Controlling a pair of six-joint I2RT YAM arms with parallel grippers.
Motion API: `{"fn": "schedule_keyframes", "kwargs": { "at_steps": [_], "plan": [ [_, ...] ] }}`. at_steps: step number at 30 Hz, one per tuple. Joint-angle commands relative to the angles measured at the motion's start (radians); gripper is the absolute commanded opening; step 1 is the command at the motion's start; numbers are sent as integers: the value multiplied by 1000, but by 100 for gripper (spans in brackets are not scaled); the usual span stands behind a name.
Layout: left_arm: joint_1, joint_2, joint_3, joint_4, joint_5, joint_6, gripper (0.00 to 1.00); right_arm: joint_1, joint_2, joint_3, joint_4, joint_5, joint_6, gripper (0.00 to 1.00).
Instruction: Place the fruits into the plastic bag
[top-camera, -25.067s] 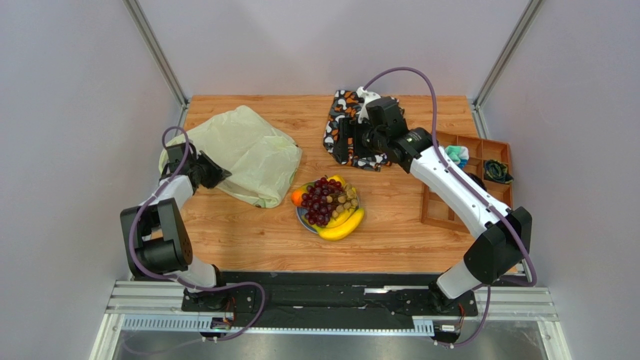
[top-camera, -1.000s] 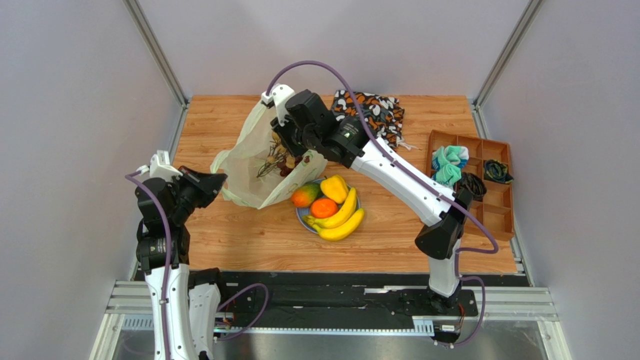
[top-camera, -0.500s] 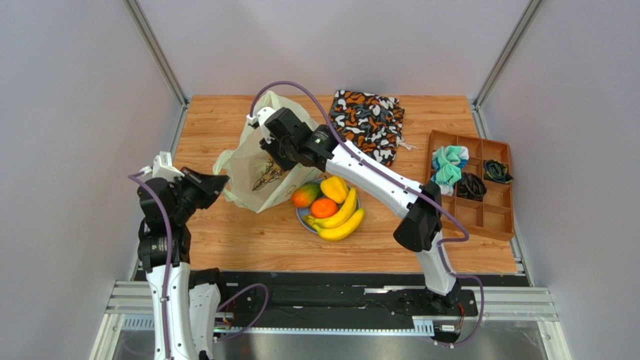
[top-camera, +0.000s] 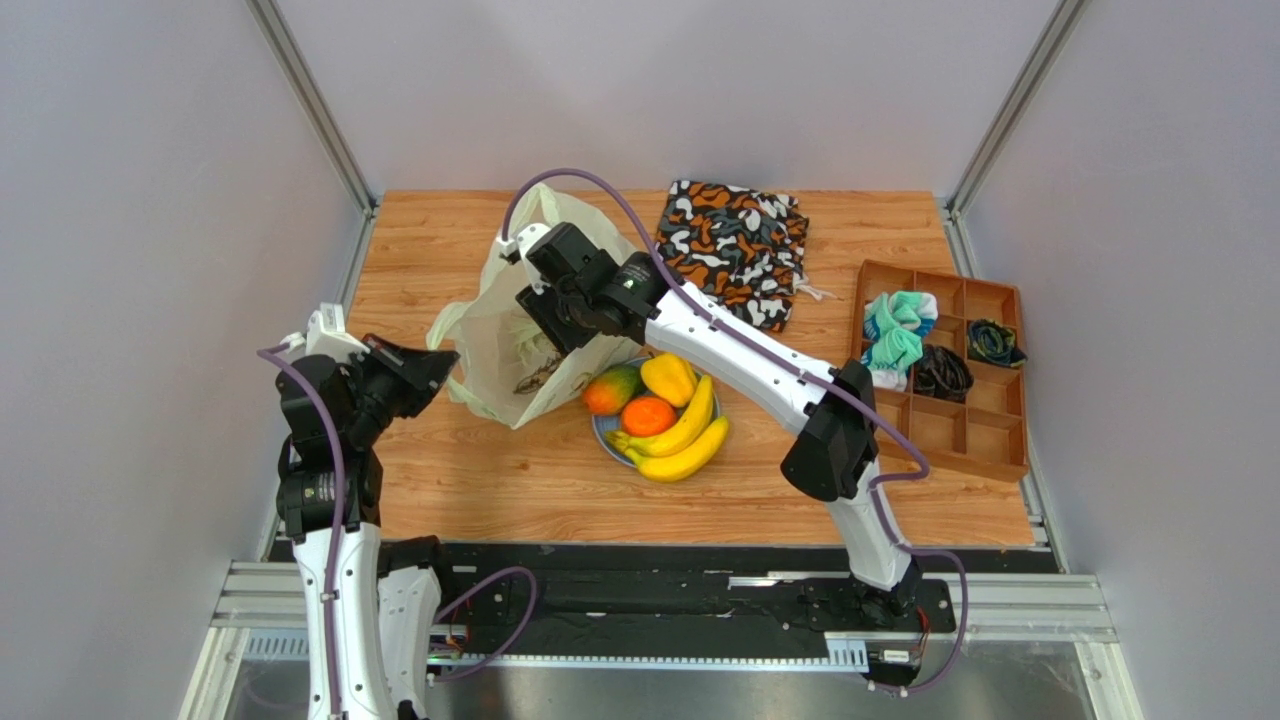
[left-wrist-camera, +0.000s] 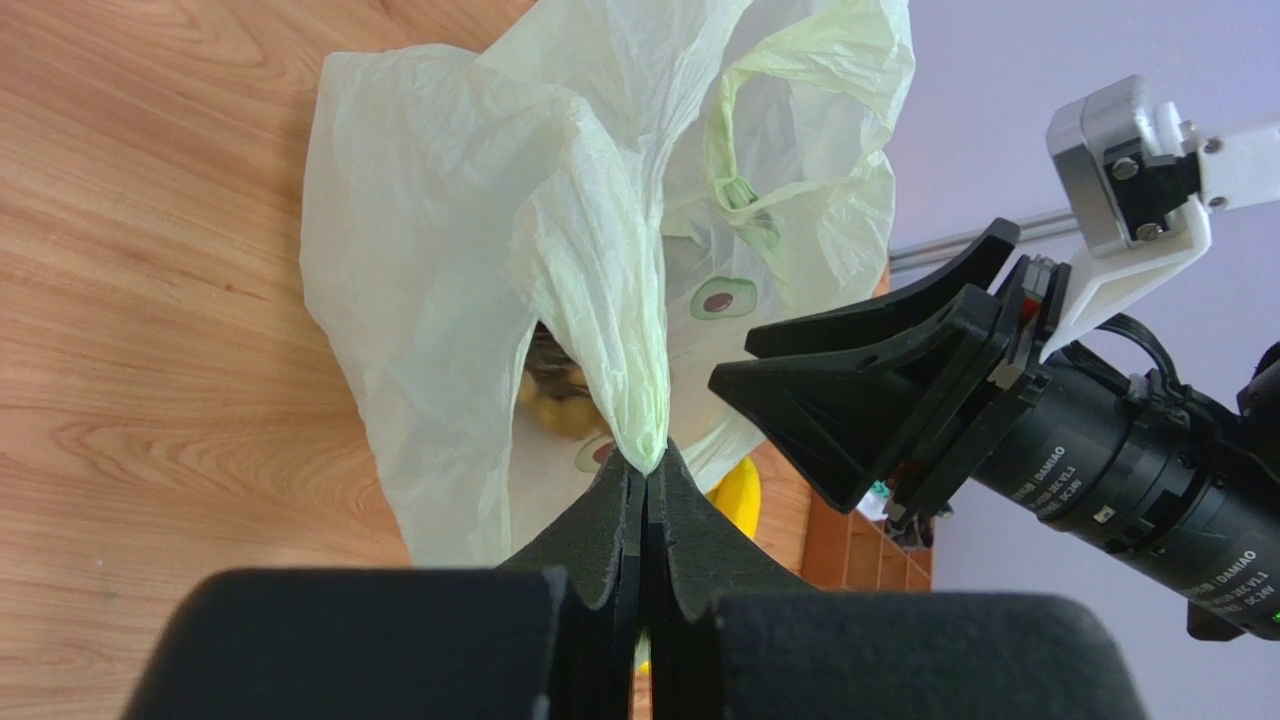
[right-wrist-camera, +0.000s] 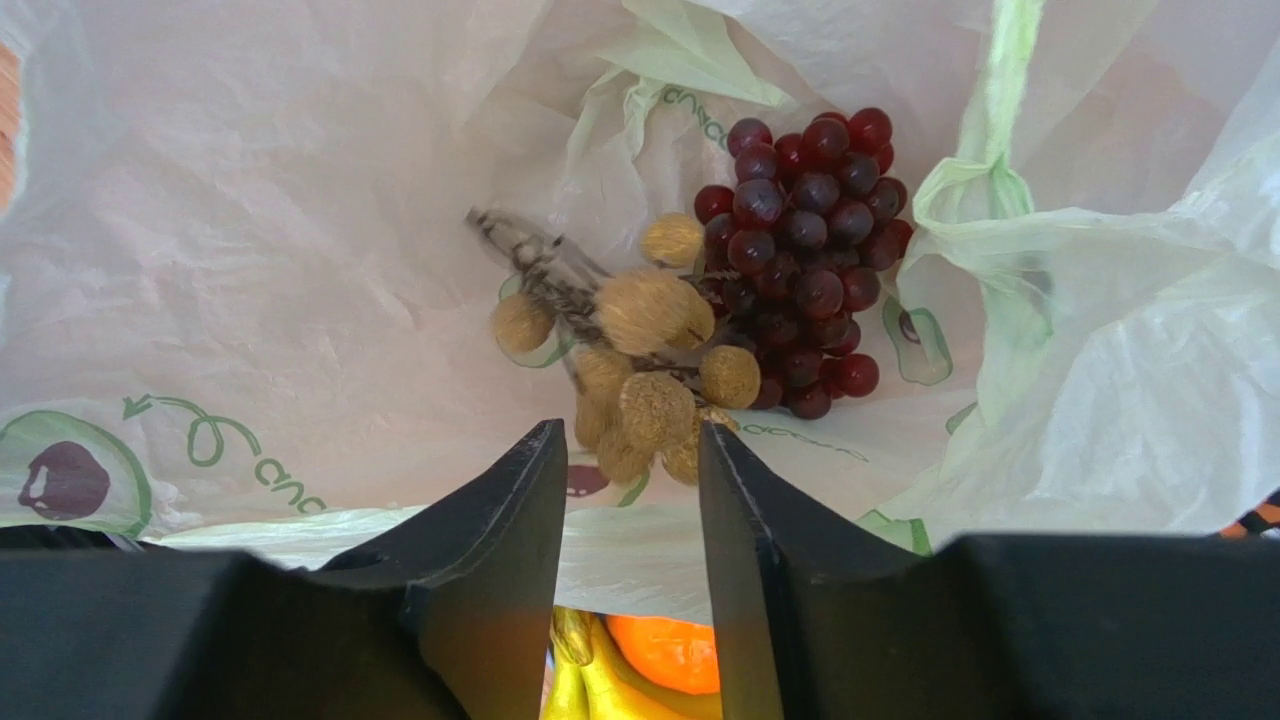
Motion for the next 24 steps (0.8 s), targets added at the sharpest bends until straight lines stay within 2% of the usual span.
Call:
{"fn": "schedule_keyframes", "kwargs": {
  "at_steps": [1, 4, 15, 24],
  "plan": [
    [0, 1, 0, 39, 11, -9, 0, 2, 1, 28, -16, -11, 16, 49],
    [-2, -1, -1, 39, 14, -10, 0, 2, 1, 38, -35, -9, 19, 52],
    [-2, -2, -4, 33, 16, -9, 0, 2, -65, 71, -39, -61, 94, 52],
    [-2, -5, 0, 25, 13, -7, 0, -5, -177, 98, -36, -35, 165, 54]
  ]
}}
